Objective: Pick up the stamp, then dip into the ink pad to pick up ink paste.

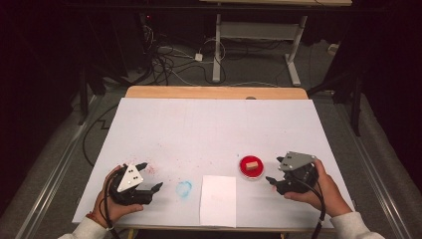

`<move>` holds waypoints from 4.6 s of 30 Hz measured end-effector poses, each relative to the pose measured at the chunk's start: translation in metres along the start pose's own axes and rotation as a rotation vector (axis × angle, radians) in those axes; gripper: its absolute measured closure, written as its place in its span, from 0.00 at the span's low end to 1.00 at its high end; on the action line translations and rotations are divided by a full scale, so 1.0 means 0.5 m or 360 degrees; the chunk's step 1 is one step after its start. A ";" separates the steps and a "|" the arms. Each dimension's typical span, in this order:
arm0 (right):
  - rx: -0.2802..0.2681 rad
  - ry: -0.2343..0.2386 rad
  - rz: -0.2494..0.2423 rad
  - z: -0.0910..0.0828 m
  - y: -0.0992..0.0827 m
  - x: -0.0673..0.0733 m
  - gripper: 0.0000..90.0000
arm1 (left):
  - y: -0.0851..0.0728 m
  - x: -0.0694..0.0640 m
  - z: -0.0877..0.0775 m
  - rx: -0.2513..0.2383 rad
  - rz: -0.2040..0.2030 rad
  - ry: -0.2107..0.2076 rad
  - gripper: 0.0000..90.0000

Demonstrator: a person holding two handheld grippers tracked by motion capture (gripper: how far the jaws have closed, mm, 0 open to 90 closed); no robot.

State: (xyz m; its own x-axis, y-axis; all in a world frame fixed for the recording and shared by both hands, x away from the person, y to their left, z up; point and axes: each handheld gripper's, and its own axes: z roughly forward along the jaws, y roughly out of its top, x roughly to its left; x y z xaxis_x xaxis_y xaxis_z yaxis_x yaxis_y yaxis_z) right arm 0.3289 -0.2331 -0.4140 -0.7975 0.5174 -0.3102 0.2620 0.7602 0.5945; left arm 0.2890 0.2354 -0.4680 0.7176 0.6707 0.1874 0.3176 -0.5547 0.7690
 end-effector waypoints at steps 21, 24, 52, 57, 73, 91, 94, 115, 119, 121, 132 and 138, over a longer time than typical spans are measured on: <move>0.0434 0.0181 -0.0345 0.131 0.119 -0.015 0.49 | -0.006 -0.002 0.002 0.0030 0.0011 -0.0065 0.21; 0.0469 0.0195 -0.0380 0.138 0.122 -0.014 0.53 | -0.006 -0.002 0.002 0.0030 0.0009 -0.0068 0.21; 0.0316 0.0259 -0.0265 0.127 0.128 -0.016 0.85 | -0.006 -0.003 0.002 0.0035 0.0021 -0.0100 0.21; 0.0183 0.0193 -0.0160 0.109 0.120 -0.011 0.85 | -0.007 0.000 0.000 0.0030 0.0020 -0.0090 0.21; -0.0031 0.0086 0.0009 0.047 0.096 0.001 0.85 | -0.011 0.015 0.002 0.0007 0.0019 -0.0092 0.20; -0.0052 0.0047 0.0099 0.006 0.104 -0.001 0.85 | -0.016 0.020 0.000 0.0011 0.0003 -0.0089 0.20; -0.0035 0.0064 0.0102 0.001 0.118 -0.010 0.85 | -0.016 0.019 0.000 0.0015 0.0003 -0.0087 0.20; 0.0352 0.0194 0.0170 0.134 0.115 -0.019 0.85 | -0.017 0.014 0.000 0.0050 0.0024 -0.0092 0.20; 0.0355 0.0205 0.0188 0.146 0.107 -0.018 0.85 | -0.018 0.014 0.002 0.0062 0.0027 -0.0094 0.20; 0.0346 0.0219 0.0210 0.147 0.104 -0.021 0.85 | -0.018 0.013 0.003 0.0065 0.0024 -0.0098 0.20; 0.0315 0.0207 0.0225 0.154 0.097 -0.017 0.85 | -0.017 0.009 0.007 0.0086 0.0034 -0.0100 0.20; 0.0286 0.0194 0.0248 0.156 0.091 -0.014 0.85 | -0.016 0.008 0.007 0.0088 0.0040 -0.0100 0.20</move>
State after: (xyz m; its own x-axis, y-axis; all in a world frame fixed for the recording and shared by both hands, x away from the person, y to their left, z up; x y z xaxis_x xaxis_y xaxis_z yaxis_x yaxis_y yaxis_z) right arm 0.3887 -0.1716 -0.4428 -0.7967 0.5909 -0.1274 0.4703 0.7383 0.4834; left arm 0.2914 0.2408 -0.4756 0.7628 0.6250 0.1660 0.3316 -0.5984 0.7293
